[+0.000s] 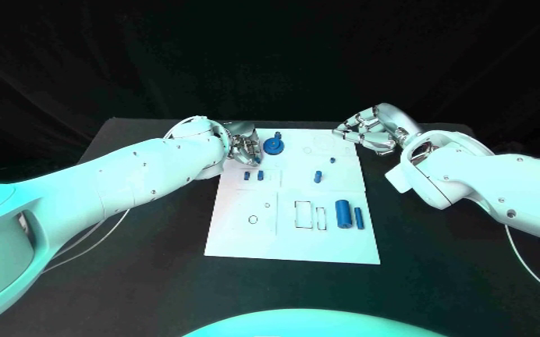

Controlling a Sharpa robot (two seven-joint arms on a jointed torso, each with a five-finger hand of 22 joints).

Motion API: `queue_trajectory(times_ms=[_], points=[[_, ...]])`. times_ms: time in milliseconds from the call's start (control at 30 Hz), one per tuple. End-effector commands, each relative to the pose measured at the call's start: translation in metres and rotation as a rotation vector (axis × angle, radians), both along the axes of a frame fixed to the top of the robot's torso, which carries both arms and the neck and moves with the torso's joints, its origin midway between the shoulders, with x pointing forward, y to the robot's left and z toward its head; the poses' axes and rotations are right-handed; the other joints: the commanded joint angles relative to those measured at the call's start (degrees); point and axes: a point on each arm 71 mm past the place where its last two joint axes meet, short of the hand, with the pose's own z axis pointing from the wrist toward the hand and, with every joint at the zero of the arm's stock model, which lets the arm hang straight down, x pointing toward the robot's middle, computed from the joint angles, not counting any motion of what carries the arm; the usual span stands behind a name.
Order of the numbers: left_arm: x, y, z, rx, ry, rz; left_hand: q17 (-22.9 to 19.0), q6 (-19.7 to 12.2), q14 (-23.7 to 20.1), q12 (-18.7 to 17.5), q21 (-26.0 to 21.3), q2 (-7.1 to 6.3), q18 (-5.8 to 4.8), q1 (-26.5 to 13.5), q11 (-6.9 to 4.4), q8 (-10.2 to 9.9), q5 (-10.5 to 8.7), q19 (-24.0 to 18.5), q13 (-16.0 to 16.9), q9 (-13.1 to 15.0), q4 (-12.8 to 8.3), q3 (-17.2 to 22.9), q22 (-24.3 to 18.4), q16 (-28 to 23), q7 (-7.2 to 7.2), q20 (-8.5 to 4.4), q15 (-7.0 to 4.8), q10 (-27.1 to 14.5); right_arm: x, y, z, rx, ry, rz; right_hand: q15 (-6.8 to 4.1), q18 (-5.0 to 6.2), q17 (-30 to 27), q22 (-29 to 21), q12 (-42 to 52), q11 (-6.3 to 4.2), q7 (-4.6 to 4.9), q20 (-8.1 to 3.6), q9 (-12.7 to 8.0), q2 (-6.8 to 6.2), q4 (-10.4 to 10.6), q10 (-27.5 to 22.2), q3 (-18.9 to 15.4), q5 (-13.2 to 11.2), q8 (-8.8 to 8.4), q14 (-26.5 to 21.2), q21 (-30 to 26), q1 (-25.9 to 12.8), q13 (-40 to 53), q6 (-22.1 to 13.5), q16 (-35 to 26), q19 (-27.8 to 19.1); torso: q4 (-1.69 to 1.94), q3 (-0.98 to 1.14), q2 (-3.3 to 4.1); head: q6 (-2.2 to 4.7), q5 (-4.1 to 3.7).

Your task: Assemble the parts on the task board

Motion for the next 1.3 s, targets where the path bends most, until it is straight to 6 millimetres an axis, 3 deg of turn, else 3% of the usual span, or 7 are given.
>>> queue_trajectory(times_ms=[33,633,767,900,1033,1167,1300], points=[[-0.001,-0.001,-0.002,0.004,0.024,-0.004,-0.15,-1.34,-0.20,-0.55,0.40,-0.12,-1.03,-0.91,0.22,-1.07,-0.02,-0.33,0.09,-0.55,-0.36,0.07,0.06,0.39,0.21,0.09,0.04,0.28,0.000,0.001,0.000,-0.004,-0.005,0.013,-0.34,0.43,0.86,8.54,0.17,-0.07,-0.18,-0.33,0.05,0.30,-0.01,0.50,-0.29,0.18,0.36,2.80,-0.20,0.32,0.02,-0.21,-0.20,0.11,-0.03,0.00,0.02,0.05,0.03],[0.000,0.002,-0.002,0.008,0.024,0.009,-0.38,-3.40,-0.28,-1.39,0.48,-0.58,-1.00,-1.29,0.54,-2.94,-0.01,-0.52,0.26,-1.66,-0.59,0.44,0.14,0.56,0.74,0.37,0.31,0.65,0.000,0.000,-0.001,-0.007,0.000,0.009,-0.34,0.64,0.06,8.01,-1.58,-0.06,-0.16,-0.33,0.07,0.31,0.00,-1.03,-0.39,0.19,0.32,2.59,-1.01,0.37,-1.86,-0.30,-0.73,-0.39,-0.07,0.01,0.02,0.16,0.06],[0.000,0.008,-0.002,0.012,0.023,0.020,-0.40,-3.82,-0.28,-1.56,0.49,-0.76,-1.00,-1.27,0.55,-3.17,-0.01,-0.56,0.30,-1.89,-0.72,0.50,0.15,0.61,0.71,0.41,0.33,0.69,0.002,-0.002,-0.002,-0.019,0.008,0.005,-0.32,1.92,-5.76,4.45,-18.69,0.00,-0.02,-0.37,0.31,0.85,-0.40,-13.46,-0.54,-0.64,0.26,0.91,-6.60,2.36,-18.47,-0.81,-5.38,-3.58,-0.08,0.01,-0.03,0.23,-0.02],[0.000,0.016,-0.001,0.003,0.012,0.035,-0.42,-4.62,-0.28,-1.79,0.50,-0.97,-0.97,-1.30,0.42,-3.36,-0.02,-0.61,0.37,-2.25,-0.85,0.59,0.15,0.70,0.57,0.41,0.27,0.75,0.004,-0.003,-0.003,-0.079,-0.009,0.026,-0.03,2.72,-10.60,1.88,-32.97,0.73,0.53,-0.26,0.39,1.21,-2.89,-18.91,1.75,-7.69,0.09,-0.10,-10.68,9.01,-29.17,-0.84,-9.54,-5.46,0.01,-0.01,-0.13,0.28,-0.23],[-0.001,0.027,0.005,-0.035,-0.022,0.056,-0.40,-5.12,-0.26,-1.97,0.53,-1.08,-0.96,-1.39,0.23,-3.30,-0.02,-0.62,0.43,-2.51,-0.88,0.64,0.19,0.80,0.45,0.34,0.14,0.83,0.008,-0.003,-0.006,-0.200,-0.032,0.072,0.57,2.56,-10.73,2.23,-46.75,1.68,1.16,0.23,0.00,-0.13,-4.29,-15.53,4.07,-9.94,-0.86,0.63,-10.40,13.99,-41.96,-0.03,-10.00,-4.40,0.05,-0.01,-0.21,0.61,-0.43],[-0.002,0.039,0.014,-0.099,-0.068,0.067,-0.44,-4.12,-0.25,-2.18,0.34,-1.13,-0.91,-2.02,0.32,-2.73,-0.02,-0.77,0.51,-2.44,-0.52,0.47,-0.08,0.87,0.36,0.33,0.19,0.87,0.011,-0.002,-0.008,-0.325,-0.063,0.111,0.66,2.31,-10.01,2.93,-51.14,1.43,0.79,0.35,-0.46,-0.96,-4.67,-13.68,5.38,-10.16,-1.94,0.97,-9.60,15.65,-46.70,1.13,-9.49,-3.66,-0.02,0.01,-0.30,0.94,-0.79],[-0.005,0.052,0.028,-0.258,-0.106,0.094,-0.55,-2.75,-0.25,-2.28,-0.91,-1.25,-0.57,-2.79,0.45,-2.09,-0.02,-1.50,0.68,-2.33,-0.08,0.09,-1.78,0.93,0.48,0.37,0.27,1.02,0.015,0.002,-0.010,-0.470,-0.104,0.153,0.56,1.98,-9.00,3.92,-53.64,1.29,0.35,0.30,-0.84,-1.64,-4.67,-12.44,6.22,-10.48,-2.93,1.30,-8.30,16.31,-49.59,1.96,-8.71,-2.82,0.01,0.00,-0.48,1.19,-1.89]])
